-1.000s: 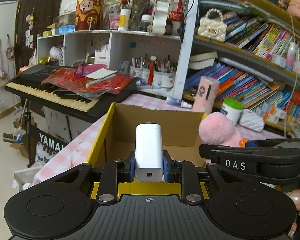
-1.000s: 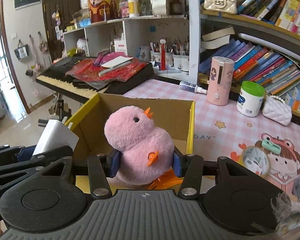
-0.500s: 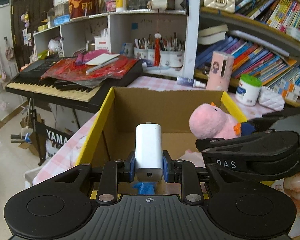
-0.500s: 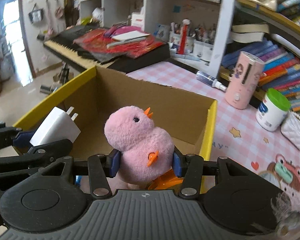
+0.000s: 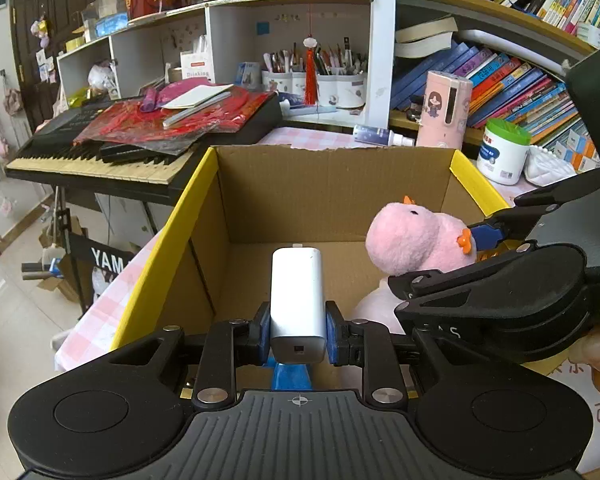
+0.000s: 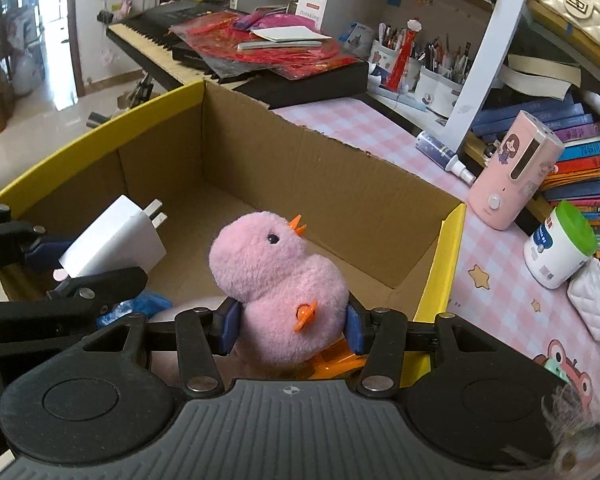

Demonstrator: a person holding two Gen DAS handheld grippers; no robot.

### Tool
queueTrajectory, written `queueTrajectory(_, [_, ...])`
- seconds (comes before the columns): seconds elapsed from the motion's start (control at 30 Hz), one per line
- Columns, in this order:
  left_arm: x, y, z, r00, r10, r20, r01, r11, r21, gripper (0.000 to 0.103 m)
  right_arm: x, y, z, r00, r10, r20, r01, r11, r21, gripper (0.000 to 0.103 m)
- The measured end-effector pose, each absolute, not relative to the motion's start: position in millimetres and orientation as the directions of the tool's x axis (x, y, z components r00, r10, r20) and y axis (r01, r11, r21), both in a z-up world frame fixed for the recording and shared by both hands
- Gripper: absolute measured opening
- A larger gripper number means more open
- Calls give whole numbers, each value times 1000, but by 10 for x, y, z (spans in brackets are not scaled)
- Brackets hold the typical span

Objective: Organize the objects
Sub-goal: 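Open the left tool to drop the charger while the right tool drops the chick into the box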

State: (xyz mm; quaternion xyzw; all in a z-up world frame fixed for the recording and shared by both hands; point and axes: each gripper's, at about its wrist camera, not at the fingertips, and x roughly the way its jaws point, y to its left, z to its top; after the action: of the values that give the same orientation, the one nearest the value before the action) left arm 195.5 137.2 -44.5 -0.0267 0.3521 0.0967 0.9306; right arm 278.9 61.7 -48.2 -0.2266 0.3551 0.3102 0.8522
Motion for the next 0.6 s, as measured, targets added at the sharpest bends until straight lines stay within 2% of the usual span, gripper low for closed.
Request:
queueTrajectory(0.3, [1812,1368,-317,783,180,-596,-217,976,10,30,2760,568,-458,569,372,-734,-670,727,-151,50])
queueTrajectory(0.47, [1643,1410,-183,812,215,-542,-263,965,-11,57,2671,521,-372,597,385,-703,-648,749,-139,58])
queueTrajectory(0.6, [1489,1436,-110,830,225,-510,-284,958,-39,65,2561,455,-244,636,399,-660,-623,770,-135,64])
